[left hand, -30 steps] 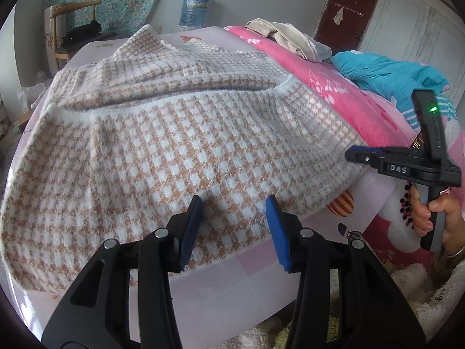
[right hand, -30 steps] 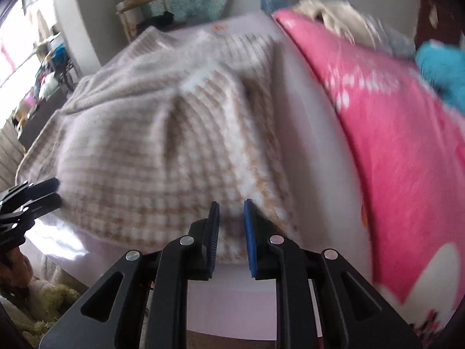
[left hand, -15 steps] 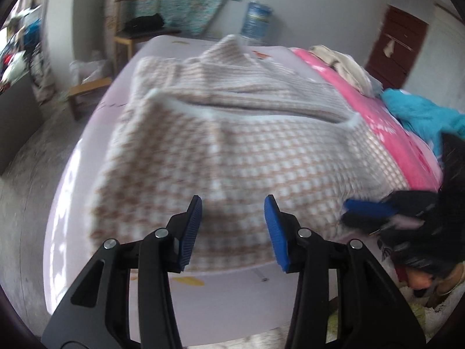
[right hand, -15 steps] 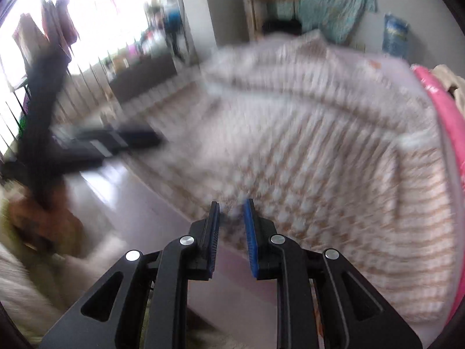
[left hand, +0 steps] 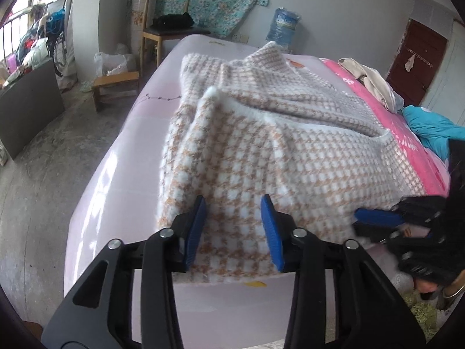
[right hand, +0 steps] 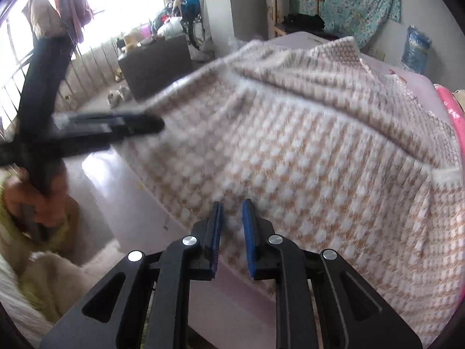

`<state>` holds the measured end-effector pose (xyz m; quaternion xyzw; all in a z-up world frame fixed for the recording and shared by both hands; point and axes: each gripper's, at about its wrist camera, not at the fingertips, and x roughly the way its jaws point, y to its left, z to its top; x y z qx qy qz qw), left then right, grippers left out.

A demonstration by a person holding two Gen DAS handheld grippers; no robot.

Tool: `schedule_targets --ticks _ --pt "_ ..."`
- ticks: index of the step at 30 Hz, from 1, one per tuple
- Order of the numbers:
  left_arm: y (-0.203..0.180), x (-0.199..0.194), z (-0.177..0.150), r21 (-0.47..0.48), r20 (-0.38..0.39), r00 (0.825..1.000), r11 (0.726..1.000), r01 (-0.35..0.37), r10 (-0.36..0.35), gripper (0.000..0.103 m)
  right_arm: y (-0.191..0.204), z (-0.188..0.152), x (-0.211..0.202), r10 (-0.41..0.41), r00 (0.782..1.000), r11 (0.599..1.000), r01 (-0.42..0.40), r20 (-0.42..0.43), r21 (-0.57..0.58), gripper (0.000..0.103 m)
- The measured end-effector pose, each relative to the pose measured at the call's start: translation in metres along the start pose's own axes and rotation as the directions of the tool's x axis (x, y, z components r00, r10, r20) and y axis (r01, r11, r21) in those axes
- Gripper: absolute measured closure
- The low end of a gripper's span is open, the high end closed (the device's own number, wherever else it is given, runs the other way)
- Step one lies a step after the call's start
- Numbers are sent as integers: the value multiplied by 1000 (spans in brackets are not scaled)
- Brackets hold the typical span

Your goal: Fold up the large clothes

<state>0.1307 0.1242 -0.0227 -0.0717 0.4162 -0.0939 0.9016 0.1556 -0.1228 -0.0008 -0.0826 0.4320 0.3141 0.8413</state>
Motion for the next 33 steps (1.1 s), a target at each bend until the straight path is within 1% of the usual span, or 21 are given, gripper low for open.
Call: schedule_targets --ticks 2,3,4,6,9,10,11,12,14,15,17,19,21,23,26,27,29,30,31,32,33 --pt "3 0 -1 -4 3 1000 1000 8 -8 69 6 6 -7 38 999 999 -37 39 -23 87" --pt "3 0 0 -3 4 1000 1000 10 -10 69 7 11 0 48 998 998 -46 43 -31 87" --pt "2 1 -1 -4 4 1000 1000 10 -9 69 10 11 10 54 998 998 -52 30 -39 87" --pt "3 1 -1 -7 1 1000 1000 12 -12 69 11 6 42 41 998 998 -43 -44 -47 87" --pt "2 -1 0 -3 2 1000 1000 7 -7 69 15 19 31 71 997 997 -71 -23 -40 87" --pt "2 -3 0 2 8 1000 1000 8 -9 69 16 22 27 87 996 995 -87 -3 -45 87" --pt "2 -4 0 4 13 1000 1000 13 -13 69 20 26 22 125 992 990 -124 21 -60 87" --pt "3 -4 0 2 14 1000 1000 17 -17 69 25 28 22 136 990 988 -134 25 -73 87" --pt "6 -2 2 -10 13 1000 1000 18 -18 69 31 25 39 123 992 988 -123 -7 -97 87" --pt "7 -1 2 -17 12 1000 1000 15 -15 69 33 20 57 110 993 988 -115 -49 -104 87" --pt "8 -2 5 -22 15 1000 1000 8 -7 69 34 22 47 117 993 986 -120 -27 -117 87" --pt "6 -7 11 -14 35 999 1000 14 -13 69 28 27 30 136 991 987 -136 -7 -89 87" --pt "0 -10 16 6 50 999 1000 14 -14 69 12 30 6 113 992 993 -110 55 -44 86" --pt "-9 -11 24 28 69 997 999 44 -46 69 -13 30 -18 21 994 1000 -23 110 14 84" --pt "-27 -7 31 51 75 989 991 123 -127 69 -41 28 -34 -95 987 994 86 129 74 83" --pt "-39 -3 33 69 69 984 985 158 -163 69 -54 26 -35 -141 983 986 129 114 104 83" --pt "-57 8 35 106 51 980 977 187 -193 69 -72 22 -19 -173 983 976 162 62 148 83" --pt "-68 15 35 131 37 980 974 187 -193 69 -75 21 -9 -166 985 974 158 37 163 83" --pt "-78 21 34 153 27 979 969 196 -202 69 -82 16 -1 -146 989 974 137 35 182 82" --pt "-84 25 34 166 21 977 965 205 -211 69 -83 16 0 -143 988 974 130 59 186 82" --pt "-92 29 34 184 11 976 960 212 -217 69 -85 21 5 -153 987 974 142 50 174 83"
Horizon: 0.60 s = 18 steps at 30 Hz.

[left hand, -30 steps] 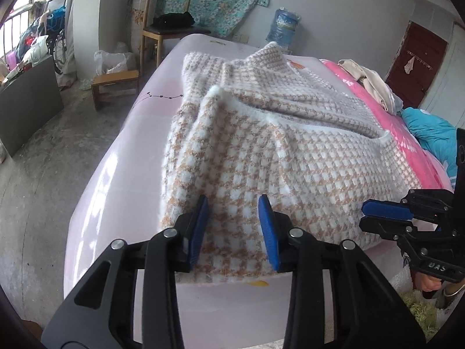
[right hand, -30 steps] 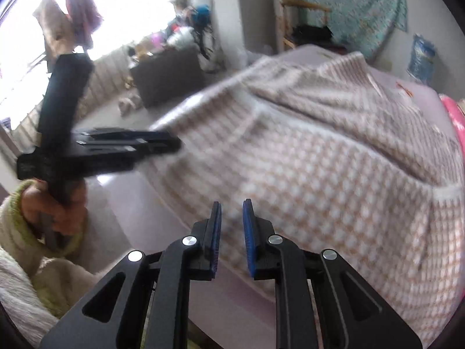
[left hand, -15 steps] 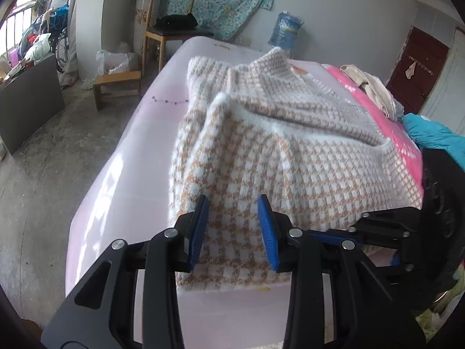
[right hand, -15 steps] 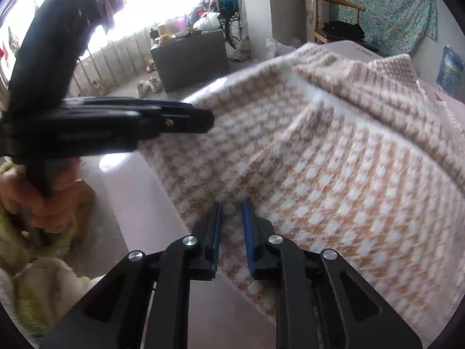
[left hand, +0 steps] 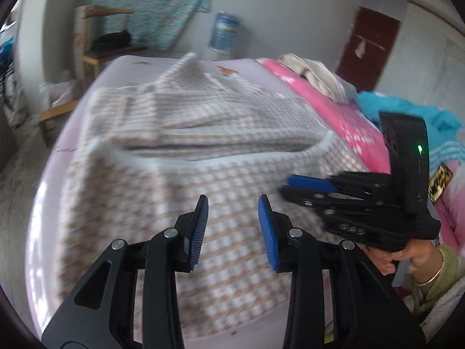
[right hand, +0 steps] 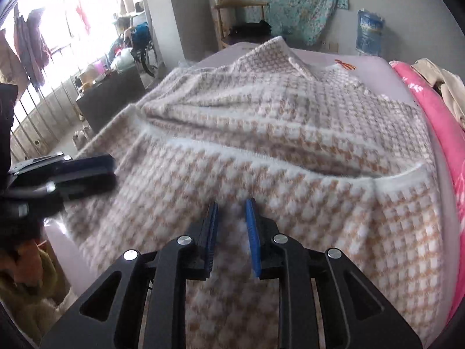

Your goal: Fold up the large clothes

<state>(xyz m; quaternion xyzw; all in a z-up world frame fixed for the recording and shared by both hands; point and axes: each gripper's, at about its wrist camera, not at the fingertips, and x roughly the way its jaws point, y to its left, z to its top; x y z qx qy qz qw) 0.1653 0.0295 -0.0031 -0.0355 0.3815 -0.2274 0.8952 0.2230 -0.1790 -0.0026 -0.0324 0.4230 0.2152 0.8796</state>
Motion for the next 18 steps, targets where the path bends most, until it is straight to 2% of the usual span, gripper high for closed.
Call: schedule_targets --ticks 4,7,9,10,11,13,16,18 --pt "-18 8 8 54 2 999 998 40 -40 69 1 9 -2 -10 1000 1000 10 -3 3 83" --pt "-24 20 13 66 -14 998 996 58 -57 69 -9 14 -10 -63 998 997 62 26 36 82" --pt "-25 33 15 62 -39 997 996 66 -64 69 -24 14 6 -90 996 993 90 -2 80 82" --pt "-26 41 15 59 -55 997 997 59 -56 69 -32 12 14 -84 996 990 86 -21 109 77" --pt "-25 47 15 57 -71 997 997 45 -41 69 -40 10 18 -53 998 987 55 -16 150 76" --pt "-24 63 15 44 -115 993 999 12 -7 68 -44 13 18 -39 999 985 42 -21 167 75" --pt "-23 56 21 22 -97 995 1000 15 -13 69 -48 15 1 -57 998 982 54 7 182 69" --pt "-22 52 23 18 -80 997 1000 11 -10 67 -54 13 -4 -63 998 977 57 23 206 59"
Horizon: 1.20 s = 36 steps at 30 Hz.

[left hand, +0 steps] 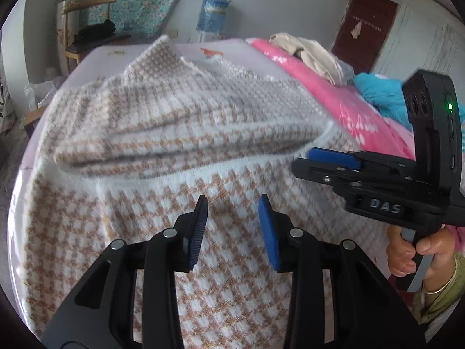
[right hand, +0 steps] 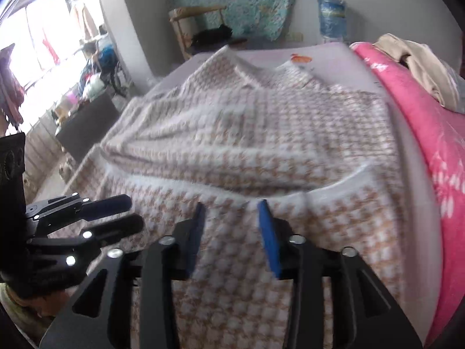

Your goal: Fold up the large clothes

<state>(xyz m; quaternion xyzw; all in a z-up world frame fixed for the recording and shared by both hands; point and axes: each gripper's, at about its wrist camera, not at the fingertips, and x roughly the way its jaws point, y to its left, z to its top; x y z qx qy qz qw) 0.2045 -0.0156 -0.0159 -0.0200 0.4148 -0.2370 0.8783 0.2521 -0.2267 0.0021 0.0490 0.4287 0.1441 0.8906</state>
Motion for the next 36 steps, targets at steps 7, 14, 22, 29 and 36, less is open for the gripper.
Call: schedule_targets --ticks 7,14,22,29,36 --pt "6 12 4 -66 -64 997 997 -44 39 61 -9 -2 15 -36 998 999 37 -53 15 53" --pt "0 -2 8 -48 -71 989 989 -137 133 30 -6 -1 -14 -42 999 999 42 -12 19 30" --pt "-1 -17 15 -29 -82 945 947 -320 317 21 -9 0 -25 -76 997 996 77 -22 37 25" --pt "8 -28 17 -53 -89 918 919 -392 386 20 -9 1 -24 -86 995 996 87 -44 33 25" --pt "18 -34 17 -72 -96 906 905 -420 413 20 -1 6 -25 -85 995 996 85 -49 7 25"
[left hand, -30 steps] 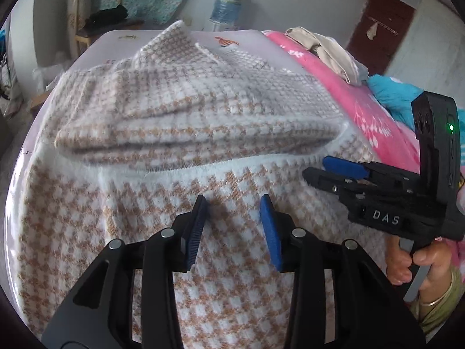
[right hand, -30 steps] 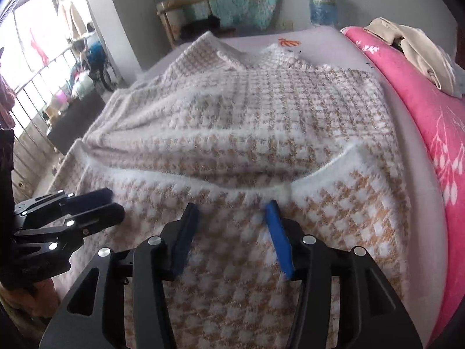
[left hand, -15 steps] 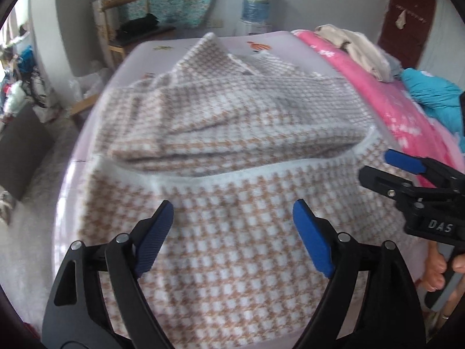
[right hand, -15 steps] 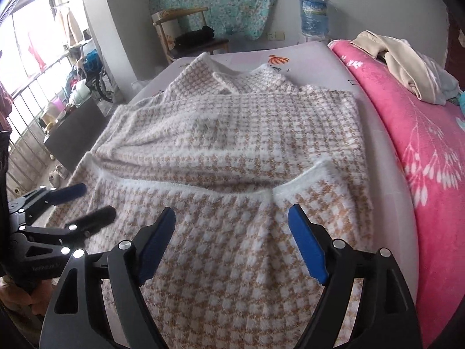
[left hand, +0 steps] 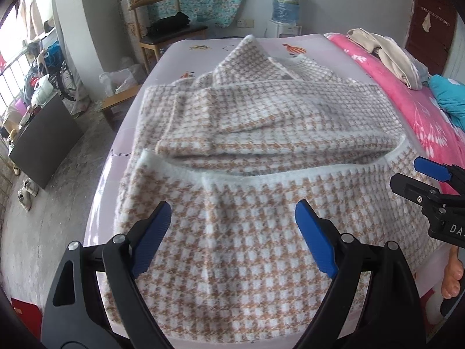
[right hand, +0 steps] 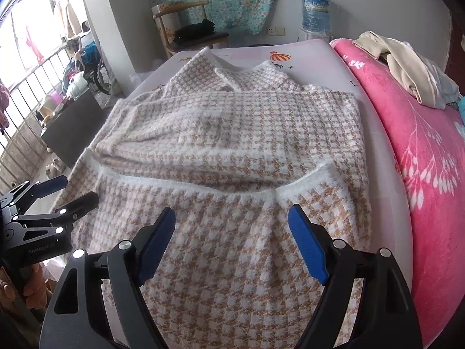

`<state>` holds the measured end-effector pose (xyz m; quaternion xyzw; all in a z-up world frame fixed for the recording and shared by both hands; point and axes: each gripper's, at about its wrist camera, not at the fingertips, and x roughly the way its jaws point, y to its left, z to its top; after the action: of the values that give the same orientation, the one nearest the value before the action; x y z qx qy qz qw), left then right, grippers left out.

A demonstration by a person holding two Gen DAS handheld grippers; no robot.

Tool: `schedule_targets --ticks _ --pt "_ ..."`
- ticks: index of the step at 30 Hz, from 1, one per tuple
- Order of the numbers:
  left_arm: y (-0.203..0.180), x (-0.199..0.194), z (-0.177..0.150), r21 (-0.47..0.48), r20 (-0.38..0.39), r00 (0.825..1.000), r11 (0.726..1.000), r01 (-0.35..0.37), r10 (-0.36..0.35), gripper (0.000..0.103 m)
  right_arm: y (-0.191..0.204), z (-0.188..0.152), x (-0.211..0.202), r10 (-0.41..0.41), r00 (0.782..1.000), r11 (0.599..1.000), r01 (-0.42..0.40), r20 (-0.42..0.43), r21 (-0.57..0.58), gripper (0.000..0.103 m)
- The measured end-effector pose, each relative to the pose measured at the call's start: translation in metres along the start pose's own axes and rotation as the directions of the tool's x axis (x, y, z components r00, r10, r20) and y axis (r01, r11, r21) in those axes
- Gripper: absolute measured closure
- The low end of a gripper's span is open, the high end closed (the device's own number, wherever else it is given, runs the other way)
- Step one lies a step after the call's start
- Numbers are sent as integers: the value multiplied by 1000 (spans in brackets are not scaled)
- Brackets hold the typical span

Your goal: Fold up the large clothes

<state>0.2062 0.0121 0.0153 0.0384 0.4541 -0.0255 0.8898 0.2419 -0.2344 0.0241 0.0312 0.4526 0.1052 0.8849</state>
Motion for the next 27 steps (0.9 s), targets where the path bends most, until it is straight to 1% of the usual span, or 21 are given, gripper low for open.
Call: schedule_targets --ticks 6,16,20,23,25,27 --pt "7 -1 1 -12 3 1000 1000 -22 22 19 5 4 1 -4 1000 1000 4 -10 -13 25" --pt "16 5 2 -27 -8 999 999 -36 36 19 10 11 3 -1 1000 1000 0 -16 -25 25" --pt "17 5 2 -28 5 1000 1000 -12 12 18 11 14 3 9 1000 1000 -9 -16 -20 25" --pt "20 2 6 -29 29 999 999 46 -45 16 11 18 1 23 1000 999 -24 -10 -25 25" --pt "24 -1 14 -18 42 997 997 71 -70 16 8 27 -3 36 999 999 -36 -3 -29 25" --pt "27 -4 28 -1 52 994 995 96 -95 16 2 44 -7 61 998 998 -60 6 -29 25"
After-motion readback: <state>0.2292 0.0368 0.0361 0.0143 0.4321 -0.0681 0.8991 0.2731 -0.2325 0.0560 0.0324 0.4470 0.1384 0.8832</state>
